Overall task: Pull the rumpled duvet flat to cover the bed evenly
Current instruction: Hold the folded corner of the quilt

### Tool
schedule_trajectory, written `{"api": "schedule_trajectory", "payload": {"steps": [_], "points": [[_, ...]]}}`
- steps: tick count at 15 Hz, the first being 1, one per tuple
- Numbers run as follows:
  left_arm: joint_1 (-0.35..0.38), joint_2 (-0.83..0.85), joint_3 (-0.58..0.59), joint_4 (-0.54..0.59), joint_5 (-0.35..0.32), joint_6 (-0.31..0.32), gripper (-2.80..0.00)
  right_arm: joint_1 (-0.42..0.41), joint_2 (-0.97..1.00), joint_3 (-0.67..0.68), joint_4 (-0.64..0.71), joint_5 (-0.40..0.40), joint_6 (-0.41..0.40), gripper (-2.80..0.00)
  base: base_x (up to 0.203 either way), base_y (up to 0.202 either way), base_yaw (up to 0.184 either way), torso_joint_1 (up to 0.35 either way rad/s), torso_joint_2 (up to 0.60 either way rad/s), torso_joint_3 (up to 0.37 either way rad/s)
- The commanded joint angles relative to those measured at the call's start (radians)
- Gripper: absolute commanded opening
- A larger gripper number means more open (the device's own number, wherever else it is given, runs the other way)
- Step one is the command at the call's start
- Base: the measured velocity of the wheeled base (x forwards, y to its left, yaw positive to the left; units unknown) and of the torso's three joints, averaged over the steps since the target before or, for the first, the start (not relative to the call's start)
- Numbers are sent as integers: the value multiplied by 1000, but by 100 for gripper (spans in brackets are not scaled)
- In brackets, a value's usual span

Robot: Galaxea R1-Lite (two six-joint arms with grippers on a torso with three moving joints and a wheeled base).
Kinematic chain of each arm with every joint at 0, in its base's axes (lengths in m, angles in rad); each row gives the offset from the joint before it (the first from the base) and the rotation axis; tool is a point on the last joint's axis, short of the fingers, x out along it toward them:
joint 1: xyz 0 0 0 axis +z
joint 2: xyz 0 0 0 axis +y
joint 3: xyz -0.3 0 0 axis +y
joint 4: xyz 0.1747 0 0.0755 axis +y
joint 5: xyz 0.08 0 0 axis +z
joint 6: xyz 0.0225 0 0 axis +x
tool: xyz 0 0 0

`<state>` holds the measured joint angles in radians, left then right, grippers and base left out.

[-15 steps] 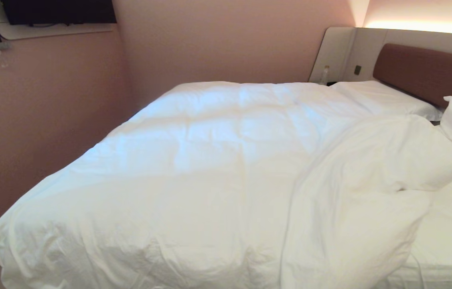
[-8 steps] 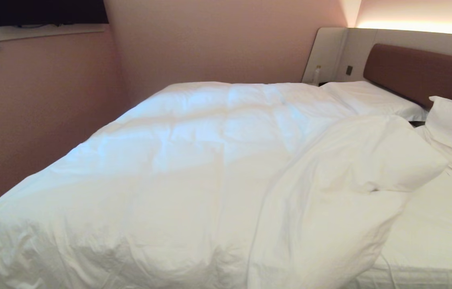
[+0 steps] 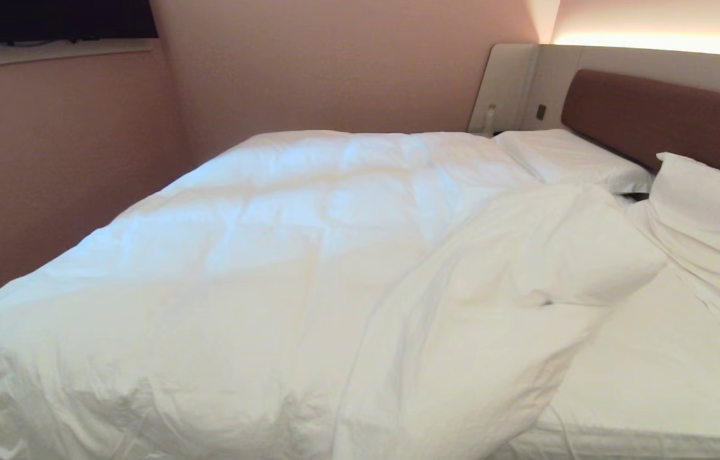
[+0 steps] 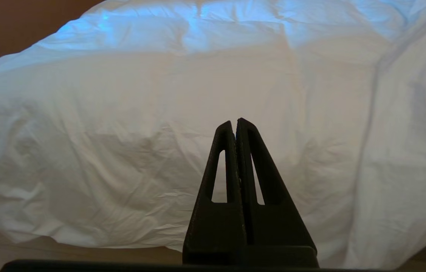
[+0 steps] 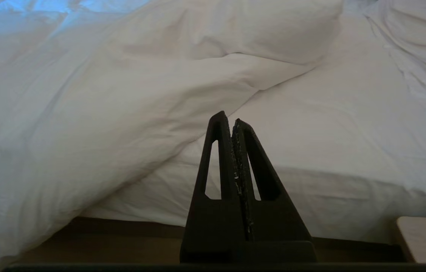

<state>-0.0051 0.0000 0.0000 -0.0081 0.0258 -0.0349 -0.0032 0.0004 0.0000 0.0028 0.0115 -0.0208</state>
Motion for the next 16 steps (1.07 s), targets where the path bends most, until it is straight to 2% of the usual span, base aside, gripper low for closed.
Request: {"api": "schedule_trajectory", "payload": {"steps": [1, 9, 16], "points": [[1, 0, 0, -1, 0, 0, -280, 0, 0, 0, -1, 1, -1, -280, 0, -199, 2, 5, 1, 2], [1, 0, 0, 0, -1, 0, -280, 0, 0, 0, -1, 1, -1, -280, 0, -185, 1, 3, 2, 1], [0, 0, 0, 2, -1, -2, -280, 0, 0, 0, -1, 1, -1, -280, 0, -13, 0, 0, 1, 2]]}}
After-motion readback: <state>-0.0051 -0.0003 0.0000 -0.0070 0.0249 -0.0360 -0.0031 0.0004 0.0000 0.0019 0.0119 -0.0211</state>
